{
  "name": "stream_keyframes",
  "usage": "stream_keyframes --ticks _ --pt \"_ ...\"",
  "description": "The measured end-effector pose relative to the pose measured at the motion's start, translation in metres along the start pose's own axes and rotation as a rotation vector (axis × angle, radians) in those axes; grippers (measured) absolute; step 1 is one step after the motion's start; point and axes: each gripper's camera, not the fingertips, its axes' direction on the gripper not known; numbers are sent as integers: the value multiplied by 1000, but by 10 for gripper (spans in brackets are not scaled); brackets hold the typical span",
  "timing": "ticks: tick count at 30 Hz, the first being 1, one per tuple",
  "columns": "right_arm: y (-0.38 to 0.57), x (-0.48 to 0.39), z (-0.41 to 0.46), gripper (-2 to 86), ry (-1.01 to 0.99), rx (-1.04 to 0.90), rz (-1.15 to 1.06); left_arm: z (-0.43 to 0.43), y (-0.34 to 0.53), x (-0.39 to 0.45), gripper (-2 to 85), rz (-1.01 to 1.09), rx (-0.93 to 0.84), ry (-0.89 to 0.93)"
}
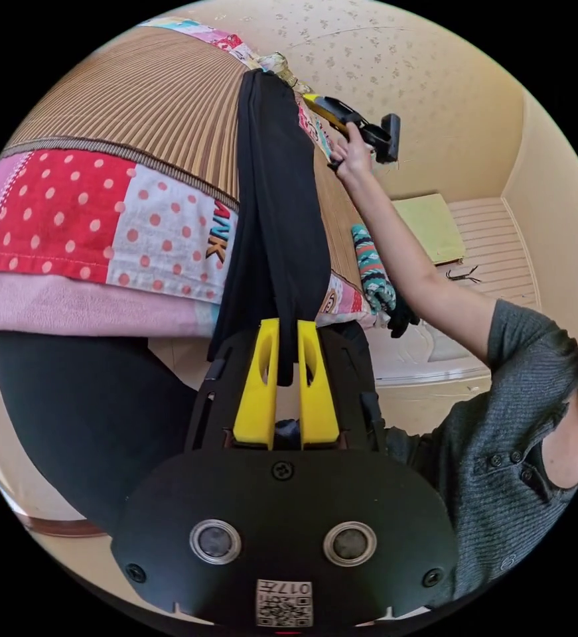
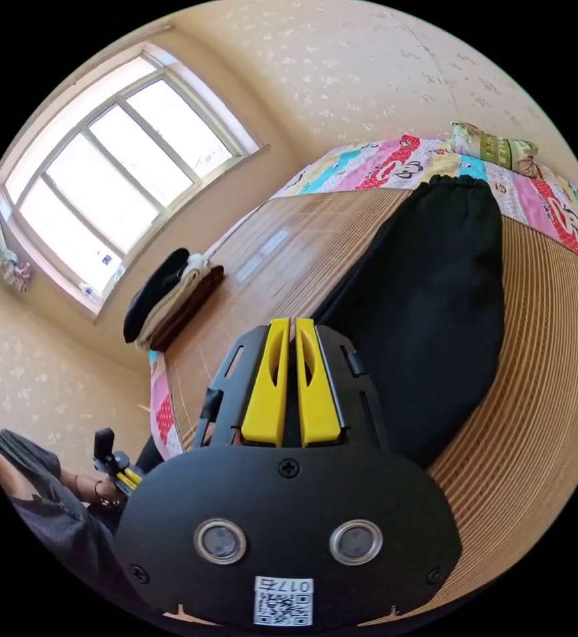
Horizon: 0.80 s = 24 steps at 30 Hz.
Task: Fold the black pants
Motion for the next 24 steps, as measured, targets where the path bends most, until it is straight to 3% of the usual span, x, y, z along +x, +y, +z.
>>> stream_keyframes --ticks 10,15,19,24 --pt "276 -44 -65 77 -65 -74 211 6 -62 16 64 76 44 -84" --pt "330 -63 -66 89 -52 -130 213 -7 -68 7 27 43 80 97" --pt "354 -54 -50 117 -128 -194 249 -14 -41 -11 20 -35 64 -74" --pt "363 -35 -22 152 -176 -270 295 -15 -15 -15 14 -49 66 -156"
